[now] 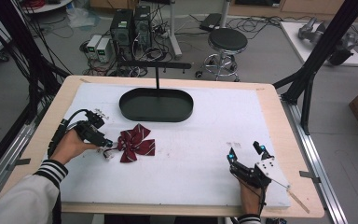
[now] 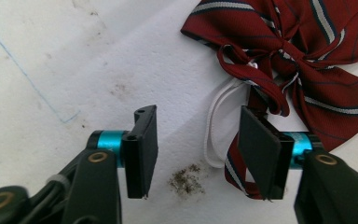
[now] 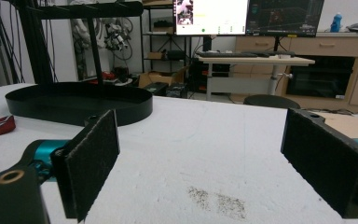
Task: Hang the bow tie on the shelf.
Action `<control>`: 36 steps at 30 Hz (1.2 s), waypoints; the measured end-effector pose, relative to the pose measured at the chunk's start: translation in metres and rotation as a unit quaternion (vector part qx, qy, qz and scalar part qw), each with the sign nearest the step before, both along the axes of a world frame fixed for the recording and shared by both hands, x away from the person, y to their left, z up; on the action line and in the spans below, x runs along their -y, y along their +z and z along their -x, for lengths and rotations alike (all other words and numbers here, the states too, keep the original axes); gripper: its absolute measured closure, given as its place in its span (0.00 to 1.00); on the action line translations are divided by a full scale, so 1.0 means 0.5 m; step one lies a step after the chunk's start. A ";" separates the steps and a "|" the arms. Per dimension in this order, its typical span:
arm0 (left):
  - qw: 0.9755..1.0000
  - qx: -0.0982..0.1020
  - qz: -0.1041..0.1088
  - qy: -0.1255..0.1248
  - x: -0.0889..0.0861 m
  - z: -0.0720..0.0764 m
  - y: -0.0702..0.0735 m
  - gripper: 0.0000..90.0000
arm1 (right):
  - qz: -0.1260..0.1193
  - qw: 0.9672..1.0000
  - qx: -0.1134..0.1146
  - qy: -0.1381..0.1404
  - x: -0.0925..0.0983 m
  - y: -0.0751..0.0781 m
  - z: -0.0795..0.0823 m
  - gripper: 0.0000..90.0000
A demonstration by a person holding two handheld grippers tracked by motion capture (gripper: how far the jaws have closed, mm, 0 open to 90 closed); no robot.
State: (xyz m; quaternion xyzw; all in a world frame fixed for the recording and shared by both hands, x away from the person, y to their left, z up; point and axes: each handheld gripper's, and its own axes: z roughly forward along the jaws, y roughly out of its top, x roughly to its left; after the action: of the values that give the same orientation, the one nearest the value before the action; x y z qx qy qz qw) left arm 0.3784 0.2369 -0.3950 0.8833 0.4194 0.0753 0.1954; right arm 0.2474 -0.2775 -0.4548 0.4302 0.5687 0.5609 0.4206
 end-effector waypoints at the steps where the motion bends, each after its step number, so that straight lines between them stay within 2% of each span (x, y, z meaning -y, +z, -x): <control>1: 1.000 -0.004 -0.003 0.002 0.002 -0.001 -0.003 0.59 | 0.000 1.000 0.000 0.001 0.000 0.000 0.000 0.12; 7: 1.000 -0.021 -0.013 0.002 0.013 -0.005 -0.010 0.63 | 0.000 1.000 0.000 0.000 0.000 0.000 0.000 0.12; 16: 0.999 -0.033 -0.026 -0.007 0.025 -0.008 -0.011 0.69 | -0.002 1.000 -0.001 0.000 0.000 0.000 0.001 0.12; 23: 0.998 -0.042 -0.047 -0.010 0.030 -0.011 -0.018 0.70 | -0.002 1.000 0.000 0.001 0.000 0.000 0.001 0.12; 27: 0.998 -0.048 -0.048 -0.012 0.032 -0.014 -0.020 0.73 | 0.000 1.000 0.002 0.001 0.000 0.000 0.000 0.12; 31: 0.997 -0.055 -0.052 -0.017 0.034 -0.017 -0.025 0.84 | -0.002 1.000 0.001 0.000 0.000 0.000 0.001 0.12; 36: 0.997 -0.051 -0.056 -0.021 0.035 -0.016 -0.025 0.95 | -0.002 1.000 0.001 0.000 0.000 0.000 0.001 0.12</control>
State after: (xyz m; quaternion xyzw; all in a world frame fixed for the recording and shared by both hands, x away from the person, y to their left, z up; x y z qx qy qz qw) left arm 0.3863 0.2192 -0.4076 0.9040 0.4056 0.0490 0.1259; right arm 0.2469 -0.2775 -0.4549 0.4306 0.5673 0.5627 0.4197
